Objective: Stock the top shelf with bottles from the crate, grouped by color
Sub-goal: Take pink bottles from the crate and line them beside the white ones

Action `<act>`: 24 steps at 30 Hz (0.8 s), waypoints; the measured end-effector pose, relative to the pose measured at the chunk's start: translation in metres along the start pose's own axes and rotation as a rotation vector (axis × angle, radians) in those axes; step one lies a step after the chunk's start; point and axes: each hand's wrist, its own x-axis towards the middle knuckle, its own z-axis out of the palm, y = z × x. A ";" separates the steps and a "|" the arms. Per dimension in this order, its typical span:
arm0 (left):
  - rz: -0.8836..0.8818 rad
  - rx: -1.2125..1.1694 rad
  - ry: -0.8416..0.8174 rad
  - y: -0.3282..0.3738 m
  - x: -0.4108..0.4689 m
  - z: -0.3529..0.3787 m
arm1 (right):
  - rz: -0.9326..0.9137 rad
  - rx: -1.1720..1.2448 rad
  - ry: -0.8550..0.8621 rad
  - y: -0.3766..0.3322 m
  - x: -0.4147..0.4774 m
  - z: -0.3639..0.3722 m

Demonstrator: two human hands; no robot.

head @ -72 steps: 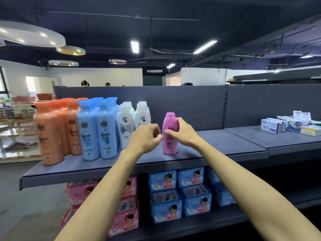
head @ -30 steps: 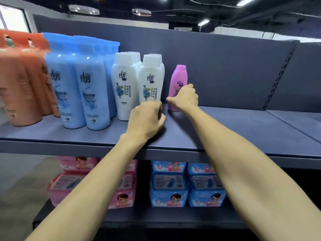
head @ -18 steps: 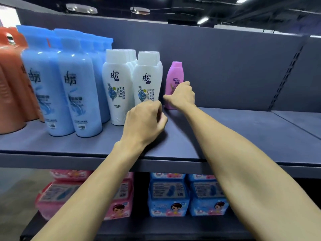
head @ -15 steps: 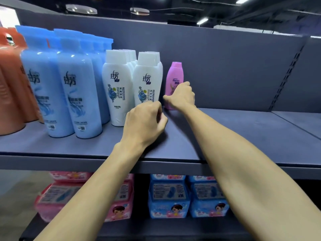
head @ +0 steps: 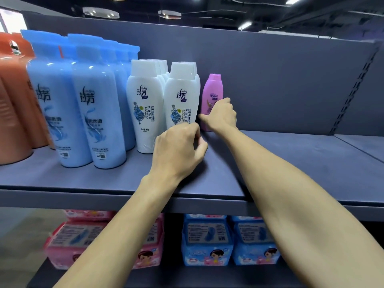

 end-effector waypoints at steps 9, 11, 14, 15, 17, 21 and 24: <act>0.004 0.010 0.014 -0.002 0.000 0.003 | 0.028 0.037 -0.018 0.001 0.004 0.002; 0.000 0.014 0.013 -0.003 0.001 0.003 | 0.037 0.040 -0.033 0.001 0.003 0.000; -0.003 0.009 0.013 -0.005 0.001 0.004 | 0.043 0.009 -0.075 0.002 -0.004 -0.006; -0.001 0.012 0.010 -0.005 0.001 0.004 | 0.041 -0.010 -0.086 0.002 -0.007 -0.009; 0.004 0.026 0.001 -0.006 0.002 0.005 | 0.032 -0.041 -0.090 0.003 -0.015 -0.016; 0.032 0.056 -0.016 -0.005 0.002 0.005 | -0.010 -0.066 -0.059 0.007 -0.036 -0.036; 0.035 0.058 -0.036 -0.001 0.001 0.000 | -0.050 -0.112 -0.055 0.010 -0.058 -0.052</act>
